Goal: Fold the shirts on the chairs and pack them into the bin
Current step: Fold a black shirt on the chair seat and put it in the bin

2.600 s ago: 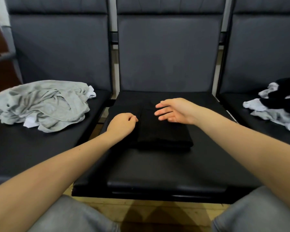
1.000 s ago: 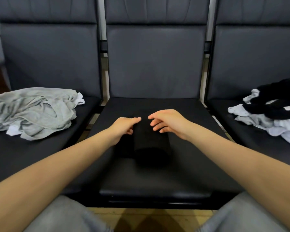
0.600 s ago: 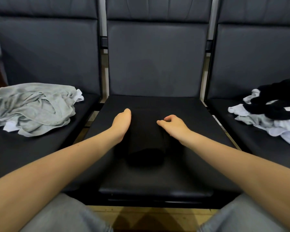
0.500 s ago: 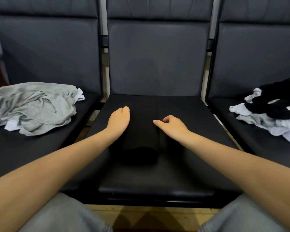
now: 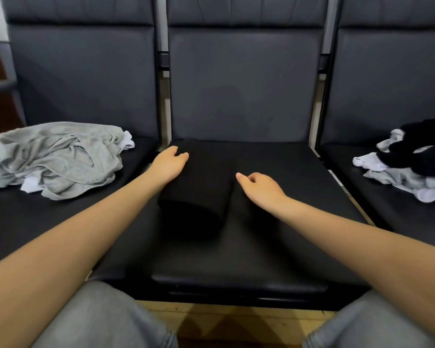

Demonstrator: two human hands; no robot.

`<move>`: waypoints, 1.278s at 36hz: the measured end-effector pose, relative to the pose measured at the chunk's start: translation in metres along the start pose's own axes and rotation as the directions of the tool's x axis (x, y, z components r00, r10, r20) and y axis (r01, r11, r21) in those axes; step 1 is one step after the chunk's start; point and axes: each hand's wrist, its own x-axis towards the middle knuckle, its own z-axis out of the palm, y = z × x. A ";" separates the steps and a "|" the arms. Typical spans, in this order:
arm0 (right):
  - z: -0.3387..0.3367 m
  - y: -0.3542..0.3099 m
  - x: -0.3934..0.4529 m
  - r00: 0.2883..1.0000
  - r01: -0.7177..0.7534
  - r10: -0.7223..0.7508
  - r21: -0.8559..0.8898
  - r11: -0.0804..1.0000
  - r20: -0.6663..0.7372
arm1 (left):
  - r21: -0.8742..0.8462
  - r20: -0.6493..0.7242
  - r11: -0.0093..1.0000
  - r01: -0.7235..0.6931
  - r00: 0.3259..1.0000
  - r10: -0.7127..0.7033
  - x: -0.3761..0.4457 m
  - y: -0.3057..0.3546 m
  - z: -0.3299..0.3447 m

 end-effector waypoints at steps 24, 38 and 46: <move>-0.010 -0.096 -0.022 0.982 -0.011 -0.144 0.806 0.592 0.119 | -0.385 0.338 0.816 0.430 0.889 -0.309 -0.073 0.019 -0.018; 0.018 -0.193 -0.065 0.825 -0.278 -0.282 0.787 0.551 0.490 | -0.928 -0.043 0.371 0.031 0.981 -0.188 -0.137 0.028 -0.157; 0.119 -0.241 -0.092 0.696 -0.532 -0.266 0.728 0.433 0.667 | -0.953 -0.226 0.248 -0.177 0.956 -0.188 -0.164 -0.009 -0.230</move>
